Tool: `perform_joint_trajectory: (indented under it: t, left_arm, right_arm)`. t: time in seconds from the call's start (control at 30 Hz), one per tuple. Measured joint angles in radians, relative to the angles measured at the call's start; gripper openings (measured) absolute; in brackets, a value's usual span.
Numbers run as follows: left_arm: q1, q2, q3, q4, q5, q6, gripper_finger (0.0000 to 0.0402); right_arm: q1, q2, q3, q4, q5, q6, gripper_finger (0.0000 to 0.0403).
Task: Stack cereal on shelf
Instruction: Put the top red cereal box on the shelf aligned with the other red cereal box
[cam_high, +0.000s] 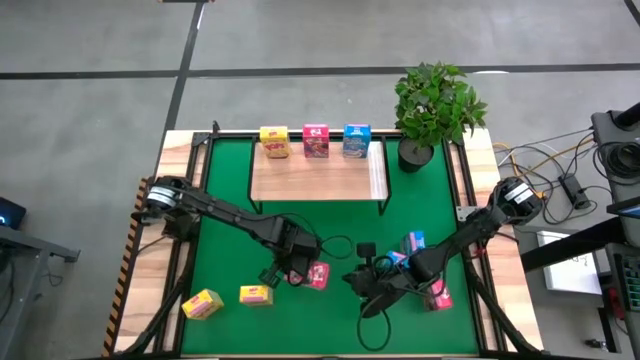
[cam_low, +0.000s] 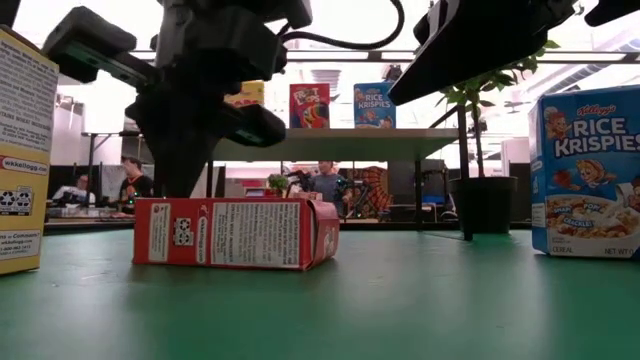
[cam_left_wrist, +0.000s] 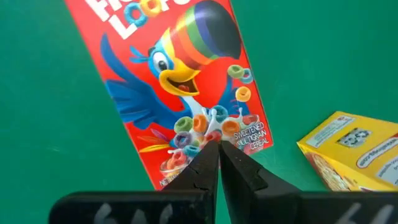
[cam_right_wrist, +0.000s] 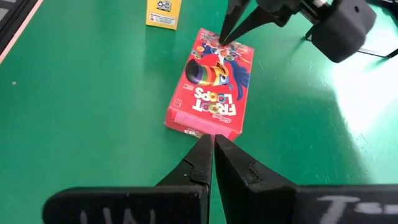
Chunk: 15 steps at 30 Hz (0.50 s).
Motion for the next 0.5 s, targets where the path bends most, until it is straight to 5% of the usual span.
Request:
perform_joint_trajectory:
  t: [0.5]
  left_arm:
    - [0.011, -0.010, -0.010, -0.066, -0.040, -0.038, 0.0000]
  right_arm:
    - [-0.014, 0.000, 0.000, 0.002, -0.001, 0.009, 0.0009]
